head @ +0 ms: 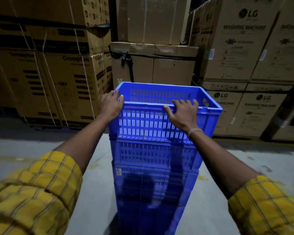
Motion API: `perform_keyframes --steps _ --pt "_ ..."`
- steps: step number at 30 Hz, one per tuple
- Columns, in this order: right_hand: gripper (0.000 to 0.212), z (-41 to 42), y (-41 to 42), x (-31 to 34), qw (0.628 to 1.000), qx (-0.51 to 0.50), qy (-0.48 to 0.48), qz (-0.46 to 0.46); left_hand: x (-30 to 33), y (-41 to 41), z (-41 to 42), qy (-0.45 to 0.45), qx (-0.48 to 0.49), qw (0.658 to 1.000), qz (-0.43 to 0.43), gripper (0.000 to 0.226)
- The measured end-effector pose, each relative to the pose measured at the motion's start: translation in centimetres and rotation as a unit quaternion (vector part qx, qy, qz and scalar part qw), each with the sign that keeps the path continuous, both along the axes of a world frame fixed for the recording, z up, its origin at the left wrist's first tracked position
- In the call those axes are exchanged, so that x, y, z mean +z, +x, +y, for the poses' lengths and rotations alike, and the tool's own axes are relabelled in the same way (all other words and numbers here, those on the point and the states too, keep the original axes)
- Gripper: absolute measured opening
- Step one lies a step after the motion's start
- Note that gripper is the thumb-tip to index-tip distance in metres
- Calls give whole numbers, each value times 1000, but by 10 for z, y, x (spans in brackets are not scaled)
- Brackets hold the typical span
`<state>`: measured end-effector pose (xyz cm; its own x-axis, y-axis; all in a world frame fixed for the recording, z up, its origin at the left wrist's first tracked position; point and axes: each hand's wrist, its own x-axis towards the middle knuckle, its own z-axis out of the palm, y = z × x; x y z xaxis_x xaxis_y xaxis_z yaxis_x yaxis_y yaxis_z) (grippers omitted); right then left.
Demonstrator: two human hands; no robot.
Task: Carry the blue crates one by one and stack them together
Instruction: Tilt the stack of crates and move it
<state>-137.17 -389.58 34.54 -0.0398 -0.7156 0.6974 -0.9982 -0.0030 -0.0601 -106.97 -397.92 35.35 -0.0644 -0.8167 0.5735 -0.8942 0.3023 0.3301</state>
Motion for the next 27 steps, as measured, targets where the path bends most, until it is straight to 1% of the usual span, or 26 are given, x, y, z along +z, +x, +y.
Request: perform_keyframes --steps 1,4,7,11,13,16,18,21,24,27 --pt "81 -6 20 2 1000 17 13 11 -2 6 -1 -1 -13 1000 10 62" --pt "72 -20 84 9 996 46 52 63 -15 21 -7 -14 -74 997 14 66" --pt "75 -35 144 5 994 37 68 83 -25 36 -17 -13 -129 991 34 70" --pt "76 -43 167 -4 997 -15 19 76 -30 47 -22 -9 -199 977 69 70" --pt "75 -44 167 -5 996 -26 16 81 -34 55 -20 -7 -235 968 84 68" --pt "81 -44 169 -2 996 -39 37 72 -48 69 -8 -2 -281 951 129 75" --pt "81 -45 178 4 995 -30 73 58 -75 77 -1 20 -281 947 158 85" --pt "64 -47 200 5 992 8 92 86 -128 82 3 113 -267 941 175 94" --pt "62 -44 212 -5 994 18 60 89 -166 78 1 169 -248 936 186 85" --pt "60 -42 209 -12 997 21 26 70 -179 67 7 211 -212 928 222 76"
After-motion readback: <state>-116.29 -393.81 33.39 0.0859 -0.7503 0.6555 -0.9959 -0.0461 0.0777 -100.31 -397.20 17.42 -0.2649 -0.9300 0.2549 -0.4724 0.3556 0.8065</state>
